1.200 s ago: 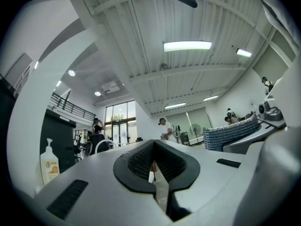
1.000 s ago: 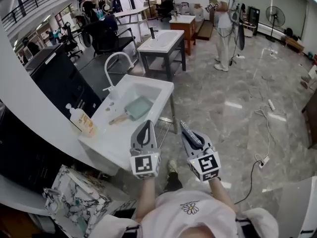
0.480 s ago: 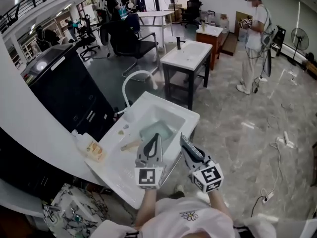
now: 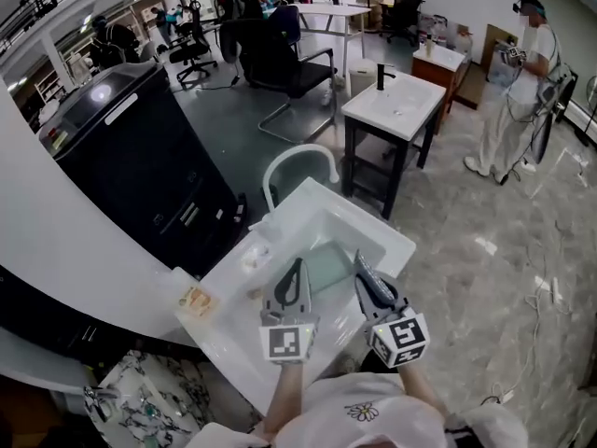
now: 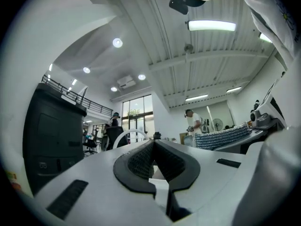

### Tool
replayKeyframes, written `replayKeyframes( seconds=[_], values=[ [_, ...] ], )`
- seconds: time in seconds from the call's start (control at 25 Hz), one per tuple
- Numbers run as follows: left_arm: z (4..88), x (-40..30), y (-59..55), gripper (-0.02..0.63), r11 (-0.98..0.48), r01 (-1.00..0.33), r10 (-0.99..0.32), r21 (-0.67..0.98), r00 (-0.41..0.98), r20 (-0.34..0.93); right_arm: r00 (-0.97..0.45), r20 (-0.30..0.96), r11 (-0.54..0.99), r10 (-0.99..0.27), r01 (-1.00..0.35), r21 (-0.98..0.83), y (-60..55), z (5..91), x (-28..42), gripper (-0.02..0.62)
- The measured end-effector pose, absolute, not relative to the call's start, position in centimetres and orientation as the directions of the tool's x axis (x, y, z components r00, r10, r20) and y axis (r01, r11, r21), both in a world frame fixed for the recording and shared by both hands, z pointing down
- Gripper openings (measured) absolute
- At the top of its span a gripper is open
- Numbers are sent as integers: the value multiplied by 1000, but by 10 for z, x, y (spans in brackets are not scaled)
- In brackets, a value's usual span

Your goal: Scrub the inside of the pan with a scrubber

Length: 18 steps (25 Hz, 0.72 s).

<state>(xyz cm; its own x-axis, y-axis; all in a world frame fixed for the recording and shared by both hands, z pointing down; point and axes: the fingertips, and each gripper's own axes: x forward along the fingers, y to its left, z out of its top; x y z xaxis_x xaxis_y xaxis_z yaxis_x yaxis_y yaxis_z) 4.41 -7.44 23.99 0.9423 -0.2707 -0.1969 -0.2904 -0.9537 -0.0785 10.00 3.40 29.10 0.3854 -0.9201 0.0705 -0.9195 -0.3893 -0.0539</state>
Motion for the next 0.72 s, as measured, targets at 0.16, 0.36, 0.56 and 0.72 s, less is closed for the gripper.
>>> replayKeyframes(
  seconds=[0.16,0.36,0.56,0.72],
  values=[
    [245,35,-101,14,-933,-357,-341,-54,921,-189,364,99,-372,-926,-924,-86,9,299,110,58],
    [259,21,-120,14,-897,-439,-428,-46,890,-155,292,102,-302,-951,-947,-106,-19,302,119,58],
    [264,18,-132,14,-858,-511,-499,-49,852,-160,231,88,-240,-969,-965,-107,-36,302,133,58],
    [262,15,-138,14,-812,-579,-565,-76,811,-151,172,94,-182,-981,-976,-117,-49,303,144,58]
  ],
)
